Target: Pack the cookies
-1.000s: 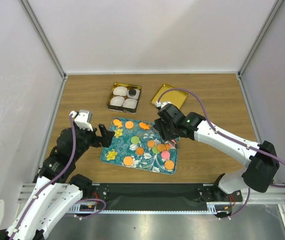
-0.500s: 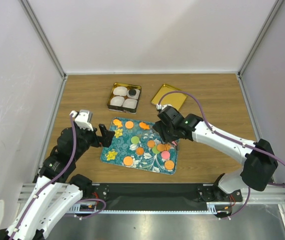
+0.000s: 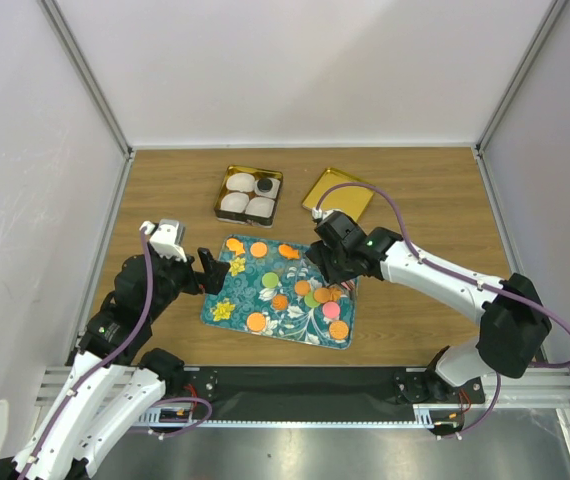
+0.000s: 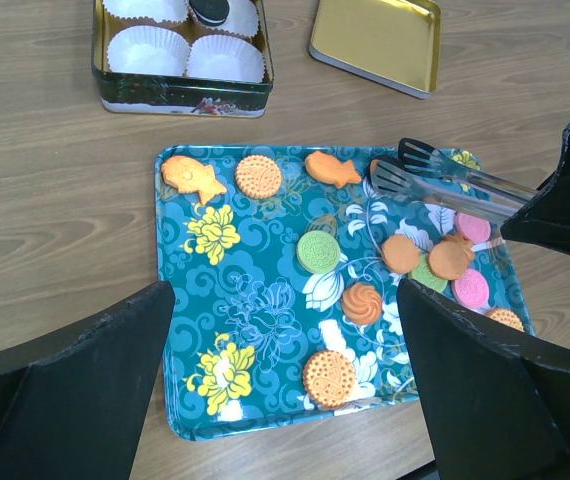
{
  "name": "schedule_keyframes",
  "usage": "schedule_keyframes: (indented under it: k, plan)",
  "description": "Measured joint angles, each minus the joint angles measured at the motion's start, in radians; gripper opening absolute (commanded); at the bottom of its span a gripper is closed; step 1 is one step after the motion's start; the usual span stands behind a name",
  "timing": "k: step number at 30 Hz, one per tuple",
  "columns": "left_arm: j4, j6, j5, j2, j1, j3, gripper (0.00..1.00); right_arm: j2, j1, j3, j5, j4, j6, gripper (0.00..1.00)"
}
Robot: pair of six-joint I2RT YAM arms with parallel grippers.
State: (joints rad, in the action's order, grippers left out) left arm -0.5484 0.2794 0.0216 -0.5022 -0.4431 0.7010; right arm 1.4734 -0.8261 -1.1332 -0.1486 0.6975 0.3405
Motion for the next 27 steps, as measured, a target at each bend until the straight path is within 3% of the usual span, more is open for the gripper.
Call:
schedule_keyframes:
  k: [8, 16, 27]
  plan:
    - [0.000, 0.000, 0.000, 0.000, 0.000, 0.000, 1.00, 0.000, 0.005, 0.002, 0.006, 0.000, 0.000, 0.38]
    - [0.000, 0.000, 0.000, 0.000, 0.000, 0.000, 1.00, -0.004, 0.006, -0.007, 0.006, 0.013, 0.000, 0.33]
    - [0.000, 0.000, 0.000, 0.000, 0.000, 0.000, 1.00, -0.039, 0.005, -0.061, 0.006, 0.054, -0.001, 0.34]
